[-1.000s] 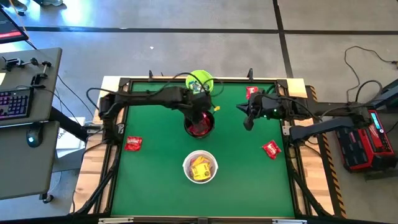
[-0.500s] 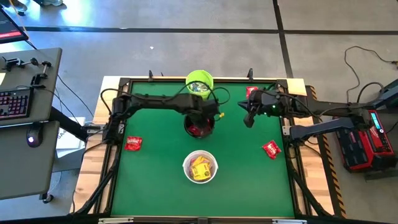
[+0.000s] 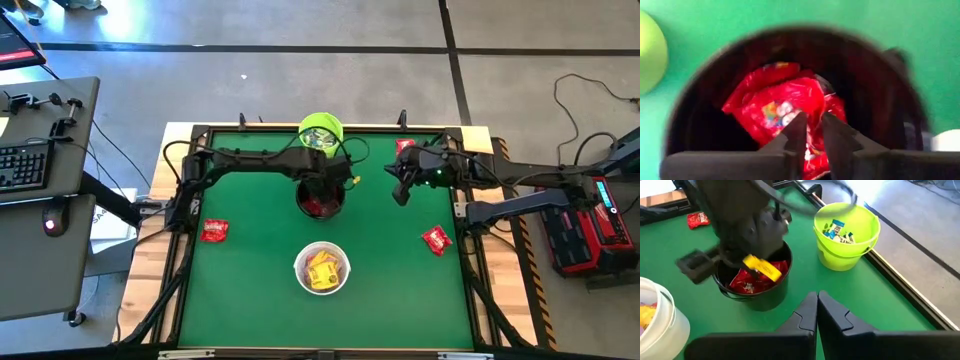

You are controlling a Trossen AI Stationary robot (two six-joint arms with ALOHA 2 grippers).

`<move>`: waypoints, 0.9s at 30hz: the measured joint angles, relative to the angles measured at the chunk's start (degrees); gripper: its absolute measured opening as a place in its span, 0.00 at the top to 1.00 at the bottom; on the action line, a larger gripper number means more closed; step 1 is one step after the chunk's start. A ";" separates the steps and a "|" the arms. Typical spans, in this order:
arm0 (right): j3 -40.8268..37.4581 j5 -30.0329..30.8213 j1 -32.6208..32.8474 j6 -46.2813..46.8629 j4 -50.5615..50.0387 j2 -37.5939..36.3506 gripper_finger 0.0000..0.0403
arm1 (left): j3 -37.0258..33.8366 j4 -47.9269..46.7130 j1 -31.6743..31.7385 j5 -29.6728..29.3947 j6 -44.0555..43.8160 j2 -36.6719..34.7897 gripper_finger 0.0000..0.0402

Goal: Sort candy by brand, put in halloween buckets
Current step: Put the red chocolate into the black bucket

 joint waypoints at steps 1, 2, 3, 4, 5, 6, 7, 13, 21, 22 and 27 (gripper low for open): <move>0.00 0.02 -0.04 0.66 -0.04 0.00 1.00 | 0.61 -0.10 0.00 0.11 0.13 -0.29 0.86; 0.00 0.05 -0.19 0.92 -0.11 0.00 1.00 | 1.17 -0.14 0.00 0.11 0.15 -0.91 0.83; 0.00 0.06 -0.43 1.02 -0.20 0.00 1.00 | 1.48 -0.39 0.00 0.11 0.15 -1.36 0.80; 0.00 0.04 -0.65 1.14 -0.22 0.00 1.00 | 1.79 -0.62 0.00 0.11 0.15 -1.81 0.77; 0.00 0.01 -0.94 1.55 -0.21 0.00 1.00 | 2.25 -0.58 0.00 0.10 0.13 -2.27 0.75; 0.00 -0.01 -1.35 2.06 -0.22 0.01 0.99 | 2.59 -0.38 0.00 0.11 -0.02 -2.86 0.72; 0.00 0.00 -1.81 2.64 -0.22 0.02 0.98 | 2.84 -0.56 0.00 0.10 -0.33 -3.60 0.69; 0.00 -0.01 -5.99 8.32 -0.65 0.02 0.81 | 2.64 0.52 -0.08 -0.04 -3.01 -8.65 0.58; 0.02 1.88 -13.03 16.37 -7.03 1.75 0.54 | -4.35 11.44 -1.95 -1.00 -3.91 -16.13 0.62; 0.02 2.52 -13.71 17.11 -7.98 2.37 0.52 | -5.97 13.87 -2.17 -1.01 -3.94 -17.22 0.63; 0.02 4.03 -17.80 21.42 -11.54 6.96 0.41 | -15.16 26.66 -2.21 -0.92 -6.08 -23.03 0.67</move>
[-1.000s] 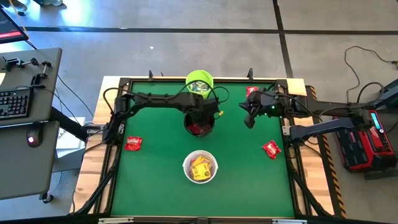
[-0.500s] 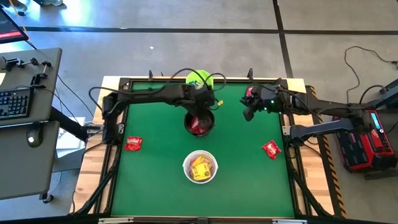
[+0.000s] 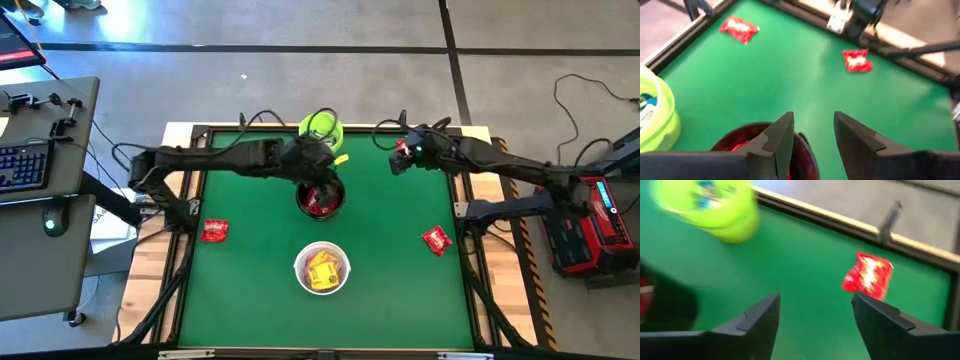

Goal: Sort candy by brand, put in halloween buckets
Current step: Put the red chocolate into the black bucket

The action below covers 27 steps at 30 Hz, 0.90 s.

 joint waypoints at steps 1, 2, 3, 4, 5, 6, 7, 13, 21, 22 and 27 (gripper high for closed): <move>0.00 -0.01 -0.88 0.88 -0.66 1.24 0.40 | -1.96 2.38 0.00 0.27 -0.33 -1.14 0.68; 0.00 0.01 -1.81 1.41 -1.11 2.47 0.38 | -3.89 5.09 0.00 0.76 -0.60 -2.29 0.69; 0.00 0.05 -2.76 2.05 -1.50 3.89 0.37 | -5.77 7.42 0.00 1.22 -1.08 -3.58 0.69; 0.00 0.00 -3.73 2.37 -1.70 5.24 0.36 | -7.71 9.39 0.00 1.36 -1.51 -4.96 0.70; 0.00 -0.24 -4.83 2.48 -1.72 6.52 0.35 | -9.52 11.62 -0.01 1.67 -1.92 -6.30 0.70; 0.00 -0.95 -5.96 2.52 -1.62 7.84 0.34 | -11.14 13.67 -0.03 1.92 -2.40 -7.79 0.71; 0.00 -1.79 -7.10 2.53 -1.38 9.06 0.33 | -13.01 15.61 -0.08 2.19 -2.96 -9.31 0.71; 0.00 -4.67 -13.22 1.78 -0.79 16.65 0.33 | -22.05 24.82 -0.57 1.51 -4.35 -18.21 0.74; 0.00 -5.16 -18.04 0.80 5.98 26.41 0.33 | -31.50 26.02 1.39 1.24 -3.34 -29.79 0.78; 0.00 -5.01 -18.29 0.80 6.98 27.48 0.33 | -32.64 26.17 1.79 1.22 -3.32 -31.30 0.79; 0.02 -1.90 -18.87 1.20 9.60 32.57 0.33 | -37.23 25.98 3.60 1.15 -3.40 -38.56 0.80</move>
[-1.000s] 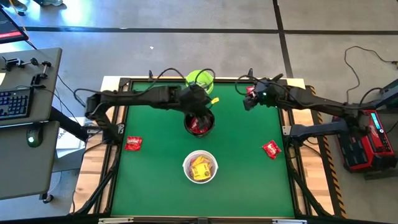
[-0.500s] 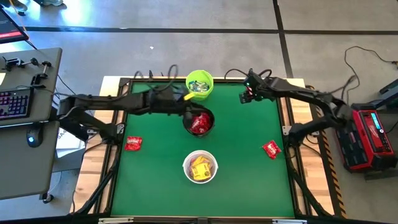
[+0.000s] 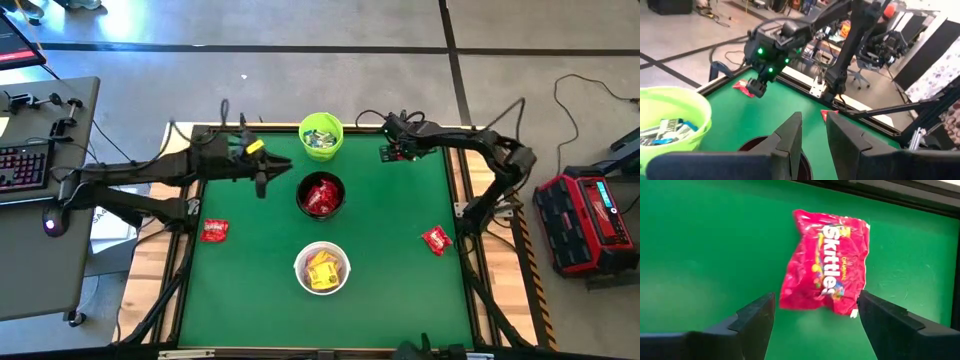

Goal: Sort candy by brand, put in halloween buckets
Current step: Put the red chocolate into the black bucket

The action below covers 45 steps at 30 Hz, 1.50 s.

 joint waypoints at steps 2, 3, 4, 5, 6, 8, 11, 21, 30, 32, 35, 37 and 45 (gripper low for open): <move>0.02 1.69 0.00 1.14 0.07 1.60 0.33 | -1.52 -0.19 0.66 -0.07 -0.45 -2.58 0.81; 0.02 2.33 0.00 1.72 -0.04 2.26 0.33 | -2.06 -0.43 1.04 -0.10 -0.80 -3.70 0.81; 0.02 2.77 0.00 2.42 0.06 2.83 0.33 | -2.34 -1.50 1.51 -0.20 -0.87 -4.69 0.81; 0.02 3.13 0.00 2.84 0.18 3.31 0.33 | -2.60 -2.11 1.84 -0.24 -0.93 -5.58 0.81; 0.02 3.31 0.00 3.33 0.31 3.73 0.33 | -2.88 -2.30 2.15 -0.28 -0.96 -6.41 0.81; 0.02 3.39 0.00 3.95 0.47 4.51 0.33 | -3.39 -3.04 2.77 -0.40 -0.98 -7.74 0.81; 0.10 3.53 -0.22 4.31 0.78 5.28 0.37 | -4.41 -3.20 3.51 -0.38 -1.36 -9.18 0.81; 0.07 4.08 -2.31 4.92 0.94 5.50 0.68 | -5.16 -4.13 4.14 -0.38 -2.43 -9.91 0.81; 0.02 3.43 -4.22 -0.59 0.55 5.46 0.98 | -5.16 -4.15 4.11 -0.38 -2.30 -9.91 0.81; 0.02 2.55 -4.18 -1.51 -0.37 5.15 0.97 | -5.16 -4.15 4.11 -0.38 -2.27 -9.92 0.81; -0.04 1.21 -3.53 -2.43 -1.43 3.96 0.99 | -5.16 -4.17 4.11 -0.39 -1.45 -9.92 0.81; -0.04 0.34 -2.91 -3.79 -1.51 2.79 0.99 | -5.16 -4.59 4.11 -1.01 -0.24 -9.93 0.81; -0.04 -5.29 1.71 -3.57 -3.30 -6.07 1.00 | -5.48 -7.47 5.36 -3.35 4.76 -9.95 0.89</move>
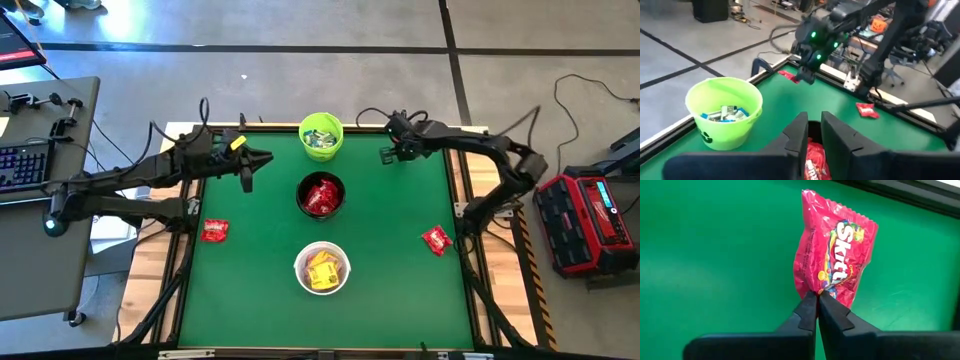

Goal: Sort candy by brand, put in halloween buckets
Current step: Put the red chocolate into the black bucket

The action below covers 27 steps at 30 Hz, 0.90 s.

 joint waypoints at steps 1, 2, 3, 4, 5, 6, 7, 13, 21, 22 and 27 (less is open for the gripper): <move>0.01 -0.76 1.15 0.55 -0.20 -1.35 1.00 | -0.48 0.25 0.24 0.94 0.31 -0.13 0.90; 0.02 -1.56 2.40 1.03 -0.25 -2.71 1.00 | -0.89 0.14 0.42 1.94 0.35 -0.34 0.92; 0.02 -1.91 3.92 1.51 -0.20 -4.11 1.00 | -1.43 0.42 0.68 2.78 0.49 -0.54 0.94; 0.02 -2.12 5.69 2.14 -0.17 -5.52 1.00 | -2.03 0.97 0.79 3.71 0.53 -0.80 0.95; 0.02 -2.59 7.52 2.84 -0.25 -6.71 1.00 | -2.83 1.85 0.95 4.38 0.51 -1.17 0.97; 0.04 -2.79 9.59 3.81 -0.34 -7.75 1.00 | -3.70 2.47 1.06 5.09 0.47 -1.59 0.99; 0.04 -2.88 11.75 5.05 -0.45 -8.67 1.00 | -4.60 3.05 1.10 5.45 0.46 -1.99 0.99; 0.52 -2.94 26.13 13.92 1.58 -11.80 1.00 | -7.61 4.95 1.11 6.57 0.97 -4.79 0.99; 12.20 3.54 41.63 21.45 -0.90 -6.98 1.00 | -8.23 4.98 1.76 11.93 3.88 -8.29 0.99; 14.31 4.41 42.84 21.81 -1.68 -5.98 1.00 | -8.23 4.86 2.04 13.29 3.67 -8.68 0.99; 26.03 6.41 46.49 21.30 -6.99 1.00 1.00 | -8.23 4.92 2.55 14.25 5.66 -10.52 0.99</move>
